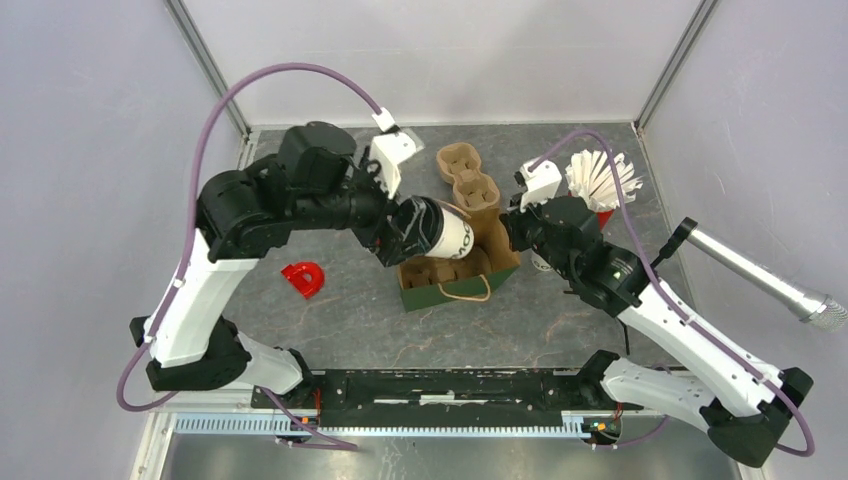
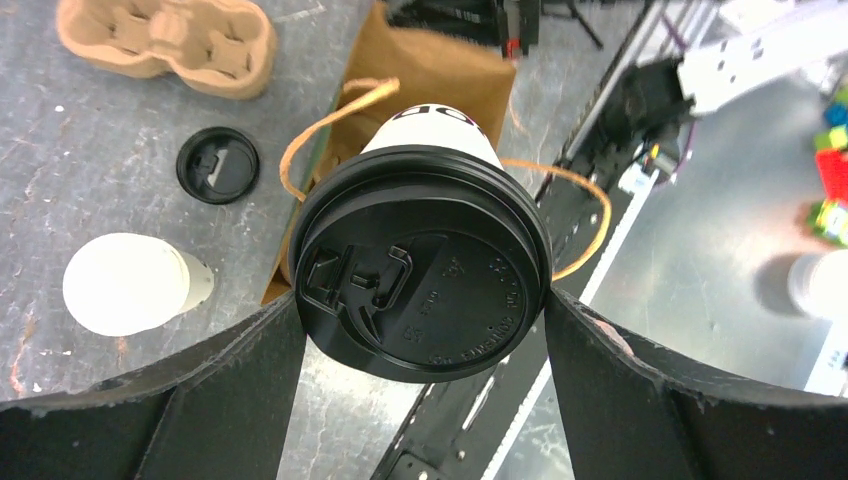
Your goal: Pack the takeout coffee
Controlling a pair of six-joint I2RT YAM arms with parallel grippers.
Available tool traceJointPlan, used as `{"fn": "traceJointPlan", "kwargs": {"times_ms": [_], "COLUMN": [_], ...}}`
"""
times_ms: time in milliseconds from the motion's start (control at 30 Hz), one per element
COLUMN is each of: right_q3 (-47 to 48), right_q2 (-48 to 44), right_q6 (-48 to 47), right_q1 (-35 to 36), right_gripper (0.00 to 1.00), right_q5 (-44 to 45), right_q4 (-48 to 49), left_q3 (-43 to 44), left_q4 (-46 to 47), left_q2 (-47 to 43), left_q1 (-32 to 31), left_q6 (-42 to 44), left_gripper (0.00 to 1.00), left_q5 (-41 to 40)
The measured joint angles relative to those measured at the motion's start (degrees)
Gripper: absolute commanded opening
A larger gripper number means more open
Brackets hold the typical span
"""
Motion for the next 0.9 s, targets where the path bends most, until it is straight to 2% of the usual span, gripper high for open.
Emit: {"fn": "traceJointPlan", "kwargs": {"times_ms": [267, 533, 700, 733, 833, 900], "right_q3": [-4.4, -6.3, -6.4, -6.3, -6.3, -6.3], "right_q2": [-5.3, -9.0, -9.1, -9.1, -9.4, -9.5], "right_q6": [0.9, 1.9, 2.4, 2.5, 3.3, 4.0], "right_q1": [0.0, 0.0, 0.0, 0.0, 0.0, 0.0], "right_gripper": [0.00, 0.00, 0.00, 0.01, 0.16, 0.19], "right_q5": [0.4, -0.1, -0.4, -0.5, -0.8, -1.1], "right_q4": [1.9, 1.2, 1.1, 1.0, 0.6, -0.4], "left_q3": [-7.7, -9.5, -9.6, -9.7, -11.2, -12.3], "left_q4": [0.1, -1.7, -2.8, -2.9, -2.9, -2.9], "left_q2": [-0.8, 0.6, 3.2, 3.6, 3.8, 3.8], "left_q1": [-6.1, -15.1, -18.0, -18.4, -19.2, -19.5], "left_q6": [5.1, 9.6, 11.9, 12.5, 14.0, 14.9], "left_gripper": [0.61, 0.61, 0.58, 0.59, 0.58, 0.58], "left_q5": [-0.7, -10.2, -15.6, -16.6, -18.7, -19.4]}}
